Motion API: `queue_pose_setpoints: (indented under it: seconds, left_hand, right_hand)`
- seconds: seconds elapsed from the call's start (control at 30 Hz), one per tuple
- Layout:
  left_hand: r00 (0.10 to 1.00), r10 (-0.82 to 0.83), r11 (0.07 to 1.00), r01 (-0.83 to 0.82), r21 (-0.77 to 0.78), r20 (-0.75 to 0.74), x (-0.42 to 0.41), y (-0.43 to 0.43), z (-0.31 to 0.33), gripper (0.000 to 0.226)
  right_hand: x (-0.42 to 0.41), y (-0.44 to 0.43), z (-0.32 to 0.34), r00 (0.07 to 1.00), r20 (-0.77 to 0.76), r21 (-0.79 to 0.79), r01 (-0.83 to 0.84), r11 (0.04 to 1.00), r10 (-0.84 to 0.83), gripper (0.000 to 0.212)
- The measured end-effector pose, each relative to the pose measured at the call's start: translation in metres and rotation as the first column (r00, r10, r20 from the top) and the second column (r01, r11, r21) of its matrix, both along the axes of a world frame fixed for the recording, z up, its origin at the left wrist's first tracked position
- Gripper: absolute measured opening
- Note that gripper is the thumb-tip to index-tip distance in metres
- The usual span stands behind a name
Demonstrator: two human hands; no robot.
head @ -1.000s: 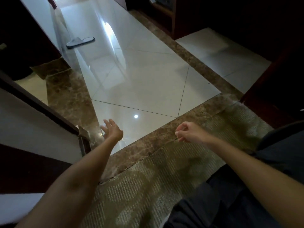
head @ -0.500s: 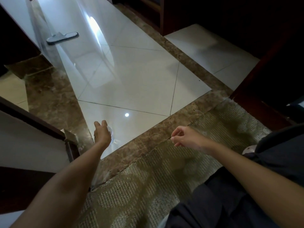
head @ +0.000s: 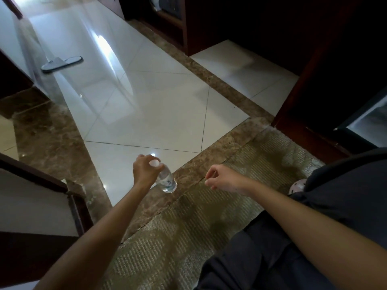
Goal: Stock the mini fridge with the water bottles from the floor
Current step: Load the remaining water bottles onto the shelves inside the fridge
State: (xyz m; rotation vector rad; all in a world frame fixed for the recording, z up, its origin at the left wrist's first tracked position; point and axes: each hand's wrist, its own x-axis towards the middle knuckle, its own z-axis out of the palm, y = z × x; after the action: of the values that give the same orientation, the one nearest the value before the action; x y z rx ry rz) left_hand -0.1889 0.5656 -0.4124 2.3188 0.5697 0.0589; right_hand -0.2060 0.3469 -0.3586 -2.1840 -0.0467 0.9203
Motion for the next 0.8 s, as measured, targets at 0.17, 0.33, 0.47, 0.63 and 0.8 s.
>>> queue_pose_setpoints:
  seconds: [0.17, 0.33, 0.47, 0.63, 0.8]
  left_hand:
    - [0.976, -0.193, 0.981, 0.195, -0.008, 0.105, 0.021, -0.068, 0.059, 0.016]
    - [0.834, -0.526, 0.85, 0.519, 0.086, 0.165, 0.045, -0.137, 0.125, 0.01]
    - [0.643, -0.734, 0.66, 0.751, 0.008, 0.22, 0.056, -0.202, 0.177, 0.014]
    - [0.484, -0.827, 0.481, 0.872, -0.086, 0.285, 0.068, -0.29, 0.219, 0.026]
    - [0.452, -0.823, 0.439, 0.89, -0.121, 0.344, 0.074, -0.381, 0.235, 0.015]
  right_hand:
    - [0.012, -0.029, 0.017, 0.997, 0.049, -0.031, 0.055, 0.998, -0.054, 0.041]
    - [0.039, -0.084, 0.05, 0.977, 0.096, 0.049, 0.188, 0.981, -0.192, 0.073]
    - [0.052, -0.147, 0.078, 0.968, 0.159, 0.061, 0.186, 0.981, -0.193, 0.079]
    - [0.059, -0.229, 0.123, 0.974, 0.174, 0.129, 0.122, 0.984, -0.144, 0.072]
    - [0.041, -0.295, 0.133, 0.859, 0.396, 0.102, 0.311, 0.945, -0.325, 0.061]
